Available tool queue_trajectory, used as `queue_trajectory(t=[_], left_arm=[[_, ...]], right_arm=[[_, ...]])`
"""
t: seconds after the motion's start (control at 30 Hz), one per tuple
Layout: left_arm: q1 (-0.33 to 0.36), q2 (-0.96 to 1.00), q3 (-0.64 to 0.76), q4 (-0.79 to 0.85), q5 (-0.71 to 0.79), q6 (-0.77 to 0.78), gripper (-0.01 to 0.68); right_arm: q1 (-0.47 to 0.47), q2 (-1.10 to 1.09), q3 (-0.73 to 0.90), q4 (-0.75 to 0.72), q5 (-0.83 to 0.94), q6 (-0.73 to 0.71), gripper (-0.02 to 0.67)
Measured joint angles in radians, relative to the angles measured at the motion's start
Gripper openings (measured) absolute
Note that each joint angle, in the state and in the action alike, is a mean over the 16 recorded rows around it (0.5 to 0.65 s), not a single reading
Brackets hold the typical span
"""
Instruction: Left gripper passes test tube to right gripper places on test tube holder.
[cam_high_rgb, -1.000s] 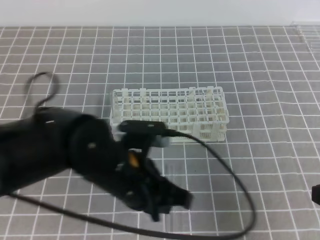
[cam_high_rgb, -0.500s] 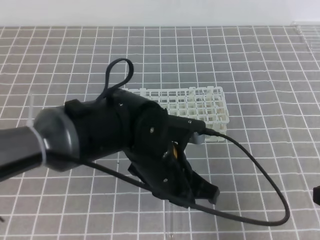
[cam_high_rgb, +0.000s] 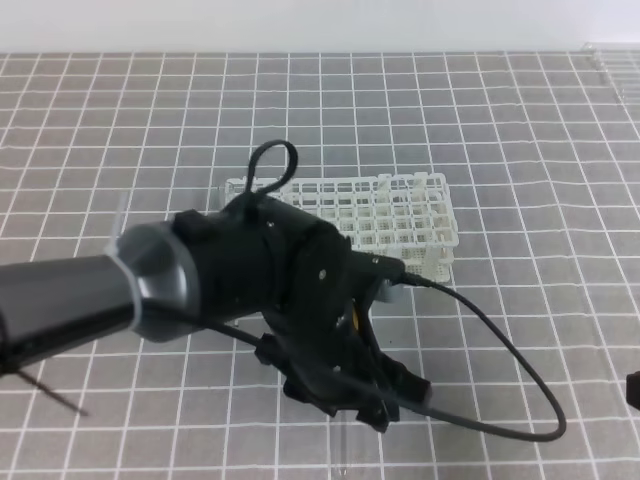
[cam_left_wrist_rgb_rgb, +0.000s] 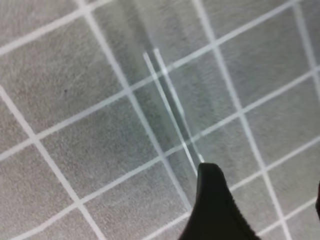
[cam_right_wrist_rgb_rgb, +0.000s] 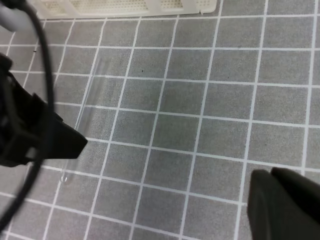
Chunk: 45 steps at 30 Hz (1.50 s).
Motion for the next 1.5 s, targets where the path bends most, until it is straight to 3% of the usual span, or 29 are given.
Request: queue_trajectory(t=[0.53, 1.5], left_arm=[[-0.001, 0.091, -0.001, 0.077, 0.01, -0.025, 0.037], [-0.068, 0.148, -0.021, 0.177, 0.054, -0.067, 0.02]], right_arm=[[0.0, 0.0, 0.0, 0.0, -0.005, 0.0, -0.001], [0.0, 0.0, 0.0, 0.002, -0.006, 0.0, -0.001]])
